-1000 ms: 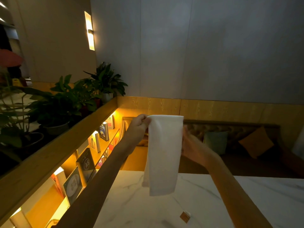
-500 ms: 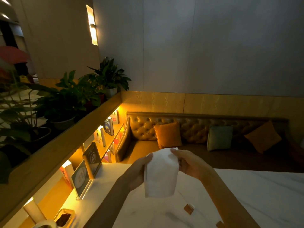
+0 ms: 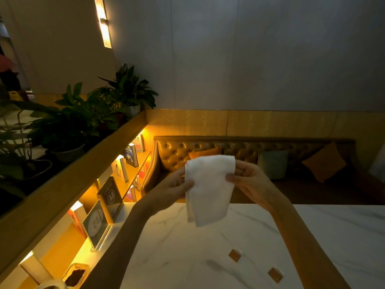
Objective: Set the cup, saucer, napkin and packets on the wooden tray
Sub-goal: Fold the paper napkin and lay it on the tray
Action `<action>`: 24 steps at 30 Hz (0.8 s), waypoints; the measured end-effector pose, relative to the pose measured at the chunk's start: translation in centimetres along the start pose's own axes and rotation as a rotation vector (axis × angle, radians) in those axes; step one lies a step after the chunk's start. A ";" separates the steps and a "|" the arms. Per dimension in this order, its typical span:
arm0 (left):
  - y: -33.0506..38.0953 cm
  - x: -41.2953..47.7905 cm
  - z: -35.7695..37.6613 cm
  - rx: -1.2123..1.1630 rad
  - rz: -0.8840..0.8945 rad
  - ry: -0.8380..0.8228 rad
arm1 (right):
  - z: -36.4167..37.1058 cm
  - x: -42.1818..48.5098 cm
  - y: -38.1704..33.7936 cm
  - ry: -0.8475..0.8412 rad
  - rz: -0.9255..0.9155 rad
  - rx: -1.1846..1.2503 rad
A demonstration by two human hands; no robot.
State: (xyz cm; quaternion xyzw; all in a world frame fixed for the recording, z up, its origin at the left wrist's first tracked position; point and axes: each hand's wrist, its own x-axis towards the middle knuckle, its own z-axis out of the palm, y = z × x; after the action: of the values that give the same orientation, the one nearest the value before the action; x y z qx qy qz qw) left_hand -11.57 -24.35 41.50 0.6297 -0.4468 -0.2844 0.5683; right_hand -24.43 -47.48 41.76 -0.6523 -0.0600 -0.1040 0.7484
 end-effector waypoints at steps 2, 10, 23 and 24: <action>1.0 0.4 -0.4 0.024 0.060 -0.021 | 0.5 0.0 -1.4 0.067 -0.057 -0.043; 0.3 2.0 -0.8 -0.306 -0.054 -0.036 | 0.2 0.6 -0.5 0.103 0.092 0.120; -1.9 2.5 -0.1 -0.016 -0.174 0.033 | -1.2 -0.6 2.6 0.227 0.194 0.002; -2.1 2.5 -0.1 -0.027 -0.185 0.023 | -1.3 -0.6 2.8 0.230 0.200 -0.009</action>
State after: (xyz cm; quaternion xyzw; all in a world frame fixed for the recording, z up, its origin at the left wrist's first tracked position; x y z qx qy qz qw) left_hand -9.83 -26.61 39.88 0.6640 -0.3762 -0.3343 0.5530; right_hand -24.46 -48.35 38.76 -0.6422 0.0918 -0.1035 0.7540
